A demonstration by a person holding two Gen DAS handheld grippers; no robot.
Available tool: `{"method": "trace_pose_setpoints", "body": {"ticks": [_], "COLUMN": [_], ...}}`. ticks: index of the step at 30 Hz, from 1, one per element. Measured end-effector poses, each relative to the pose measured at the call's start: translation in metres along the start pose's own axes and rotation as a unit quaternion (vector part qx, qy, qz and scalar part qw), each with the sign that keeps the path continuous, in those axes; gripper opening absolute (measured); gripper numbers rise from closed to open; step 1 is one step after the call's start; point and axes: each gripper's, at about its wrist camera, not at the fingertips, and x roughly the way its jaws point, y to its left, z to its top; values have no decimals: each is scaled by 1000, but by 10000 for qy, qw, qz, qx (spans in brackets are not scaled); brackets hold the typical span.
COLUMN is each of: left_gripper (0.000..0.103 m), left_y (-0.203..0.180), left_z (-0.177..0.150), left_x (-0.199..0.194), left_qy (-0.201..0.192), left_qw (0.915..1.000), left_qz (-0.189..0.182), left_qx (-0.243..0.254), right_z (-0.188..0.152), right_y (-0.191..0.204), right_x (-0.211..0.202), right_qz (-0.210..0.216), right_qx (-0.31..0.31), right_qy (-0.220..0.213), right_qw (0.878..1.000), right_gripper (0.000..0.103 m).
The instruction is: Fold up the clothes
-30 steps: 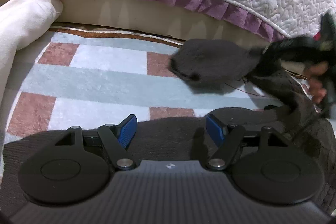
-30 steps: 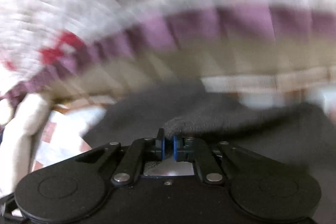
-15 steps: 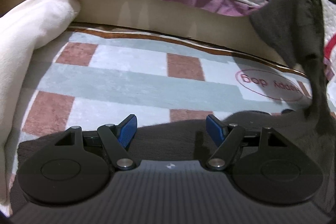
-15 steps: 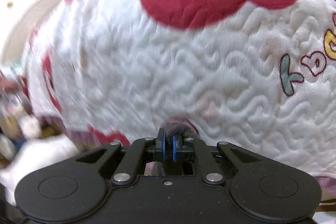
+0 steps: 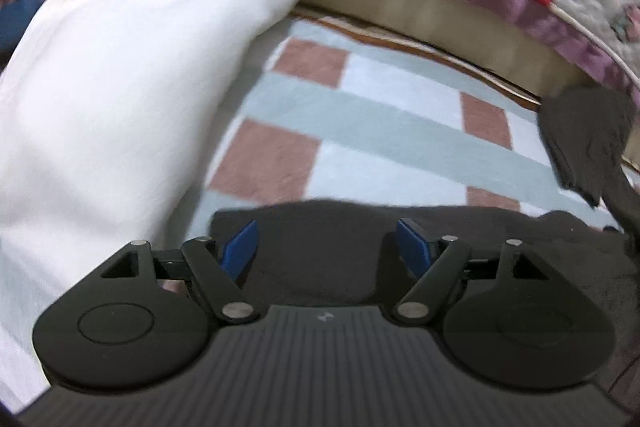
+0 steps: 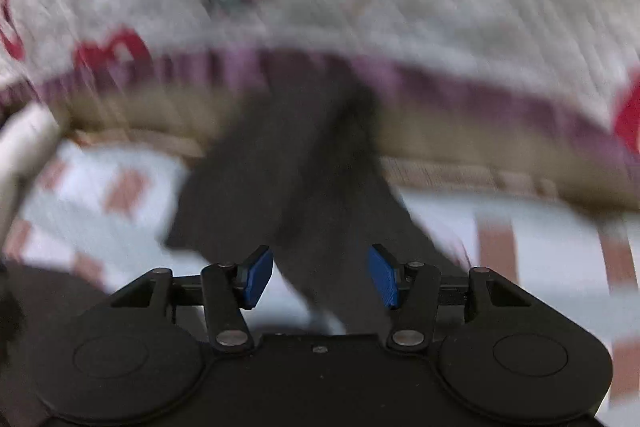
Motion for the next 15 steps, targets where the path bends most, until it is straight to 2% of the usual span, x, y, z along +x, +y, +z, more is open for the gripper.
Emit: {"method": "trace_pose_setpoints", "body": {"ticks": [2,4,6,8,9,11,14,15], "left_gripper": [76,81,82,82,85,91,94,98], "left_y": [1,-10,-25,-33,-35,-37,-41,-43], "left_z": [-8,-22,-40,-46,-44,-42,-42,-43], "left_x": [2,3,3,4,5,8,16,20], "left_qy": [55,70,75,54,14,-76,-140,-152], "left_qw": [9998,9972,9910,9884,9880,9873,9849,9836], "left_qz": [105,325,570,637,617,628,644,650], "left_qx": [156,674,1212,1378,1413,1456,1603,1677], "right_z": [-25,-43,-60,-74,-75,-72,-71,-71], "right_y": [-18,-40,-58,-63,-60,-47,-31,-23], "right_x": [8,7,7,11,14,26,44,46], "right_qz": [-201,-216,144,588,590,154,-381,-528], "right_qx": [392,1195,2139,2829,2861,2526,2010,1771], "right_qy": [328,531,768,832,737,658,473,285], "right_qw": [9985,9912,9737,9537,9535,9652,9777,9824], "right_gripper": [59,59,57,56,56,57,61,59]}}
